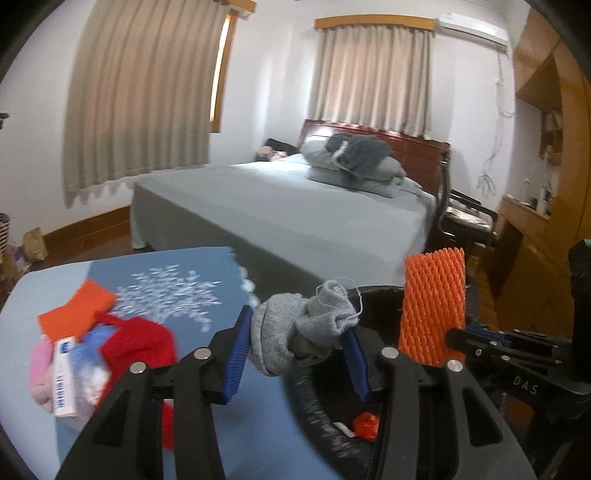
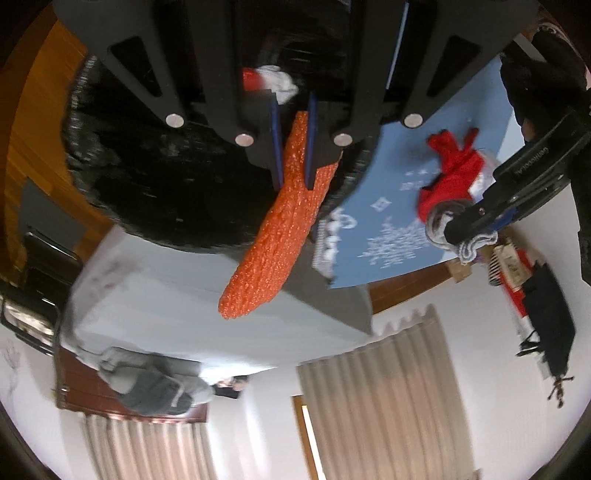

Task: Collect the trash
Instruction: 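Drop the orange mesh net and grey socks into the black bin, then move both grippers back over the table toward the white box and red gloves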

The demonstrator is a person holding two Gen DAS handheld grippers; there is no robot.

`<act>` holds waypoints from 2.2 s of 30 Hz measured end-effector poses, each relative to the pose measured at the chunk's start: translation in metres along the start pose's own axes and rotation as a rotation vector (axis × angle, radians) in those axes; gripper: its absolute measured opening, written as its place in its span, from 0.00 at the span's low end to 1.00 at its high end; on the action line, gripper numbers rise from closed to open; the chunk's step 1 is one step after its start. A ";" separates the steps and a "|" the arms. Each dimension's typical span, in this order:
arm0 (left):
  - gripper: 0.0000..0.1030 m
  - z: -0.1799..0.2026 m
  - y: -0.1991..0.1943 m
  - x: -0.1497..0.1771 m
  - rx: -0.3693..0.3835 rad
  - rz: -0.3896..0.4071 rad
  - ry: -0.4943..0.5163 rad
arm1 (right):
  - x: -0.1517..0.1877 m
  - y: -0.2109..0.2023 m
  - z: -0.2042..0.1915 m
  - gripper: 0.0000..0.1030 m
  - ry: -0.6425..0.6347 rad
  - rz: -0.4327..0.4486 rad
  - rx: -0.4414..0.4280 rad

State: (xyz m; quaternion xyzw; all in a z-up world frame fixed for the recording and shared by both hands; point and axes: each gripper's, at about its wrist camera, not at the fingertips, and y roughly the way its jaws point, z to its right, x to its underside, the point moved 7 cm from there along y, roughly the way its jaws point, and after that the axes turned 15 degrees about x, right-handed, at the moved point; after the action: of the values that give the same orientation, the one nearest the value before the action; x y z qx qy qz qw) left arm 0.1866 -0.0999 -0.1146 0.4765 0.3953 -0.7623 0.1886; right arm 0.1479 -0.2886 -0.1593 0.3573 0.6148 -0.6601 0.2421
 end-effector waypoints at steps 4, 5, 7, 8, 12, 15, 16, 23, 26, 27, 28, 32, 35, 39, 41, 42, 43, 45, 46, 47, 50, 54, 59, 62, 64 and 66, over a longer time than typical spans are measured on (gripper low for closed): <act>0.45 0.020 0.021 -0.001 0.046 -0.013 0.011 | 0.007 0.001 0.026 0.10 0.015 0.001 0.049; 0.45 0.024 0.024 -0.001 0.056 -0.016 0.011 | 0.009 0.002 0.031 0.10 0.018 0.000 0.057; 0.45 0.034 0.033 -0.002 0.078 -0.024 0.015 | 0.013 0.002 0.044 0.10 0.036 -0.004 0.075; 0.45 0.038 0.036 -0.002 0.087 -0.027 0.017 | 0.013 0.003 0.049 0.10 0.042 -0.006 0.079; 0.45 0.055 0.054 -0.001 0.126 -0.042 0.021 | 0.015 0.004 0.066 0.10 0.066 -0.009 0.108; 0.45 0.066 0.067 0.001 0.155 -0.059 0.020 | 0.019 0.006 0.077 0.11 0.076 -0.017 0.125; 0.47 0.069 0.069 0.001 0.161 -0.064 0.027 | 0.019 0.007 0.077 0.13 0.077 -0.021 0.132; 0.69 0.071 0.072 0.002 0.187 -0.077 0.025 | 0.022 0.004 0.094 0.56 0.095 -0.011 0.203; 0.76 0.063 0.062 -0.003 0.155 -0.052 0.021 | 0.020 0.000 0.097 0.83 0.102 0.013 0.233; 0.77 0.059 0.057 -0.005 0.144 -0.045 0.021 | 0.018 -0.003 0.097 0.89 0.110 0.025 0.234; 0.80 0.053 0.052 -0.007 0.128 -0.038 0.020 | 0.016 -0.005 0.095 0.89 0.115 0.037 0.228; 0.88 0.022 0.022 -0.012 0.030 -0.003 0.013 | 0.008 -0.009 0.080 0.93 0.114 0.052 0.198; 0.91 -0.003 0.001 -0.011 -0.033 0.013 0.002 | 0.000 -0.008 0.059 0.93 0.099 0.062 0.164; 0.92 -0.038 -0.028 -0.010 -0.133 0.032 -0.013 | -0.011 -0.004 0.018 0.93 0.056 0.074 0.100; 0.92 -0.055 -0.044 -0.007 -0.182 0.041 -0.020 | -0.018 0.000 -0.008 0.93 0.029 0.079 0.062; 0.92 -0.065 -0.053 -0.005 -0.211 0.044 -0.024 | -0.020 0.001 -0.018 0.93 0.019 0.081 0.049; 0.92 -0.070 -0.058 -0.003 -0.226 0.046 -0.026 | -0.023 0.003 -0.031 0.93 0.007 0.082 0.032; 0.92 -0.089 -0.075 0.001 -0.275 0.051 -0.039 | -0.026 0.007 -0.053 0.93 -0.007 0.081 0.000; 0.92 -0.096 -0.081 0.003 -0.289 0.052 -0.046 | -0.027 0.009 -0.063 0.93 -0.013 0.080 -0.015; 0.92 -0.106 -0.090 0.006 -0.312 0.053 -0.055 | -0.028 0.011 -0.077 0.93 -0.024 0.080 -0.038; 0.92 -0.128 -0.111 0.015 -0.372 0.059 -0.067 | -0.029 0.016 -0.108 0.93 -0.055 0.080 -0.078; 0.92 -0.155 -0.131 0.023 -0.442 0.059 -0.077 | -0.028 0.021 -0.144 0.93 -0.084 0.081 -0.124; 0.92 -0.184 -0.145 0.033 -0.499 0.059 -0.114 | -0.031 0.029 -0.185 0.93 -0.136 0.095 -0.158; 0.92 -0.196 -0.151 0.040 -0.524 0.053 -0.125 | -0.030 0.037 -0.205 0.93 -0.159 0.087 -0.175; 0.92 -0.204 -0.153 0.045 -0.529 0.051 -0.141 | -0.028 0.045 -0.218 0.93 -0.177 0.074 -0.185; 0.92 -0.208 -0.152 0.049 -0.527 0.047 -0.155 | -0.024 0.053 -0.226 0.93 -0.194 0.061 -0.184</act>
State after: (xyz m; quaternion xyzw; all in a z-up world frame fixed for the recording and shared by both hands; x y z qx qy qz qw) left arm 0.1823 0.1611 -0.1416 0.3601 0.5532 -0.6630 0.3532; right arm 0.2427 -0.0754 -0.1717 0.2867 0.6352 -0.6249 0.3520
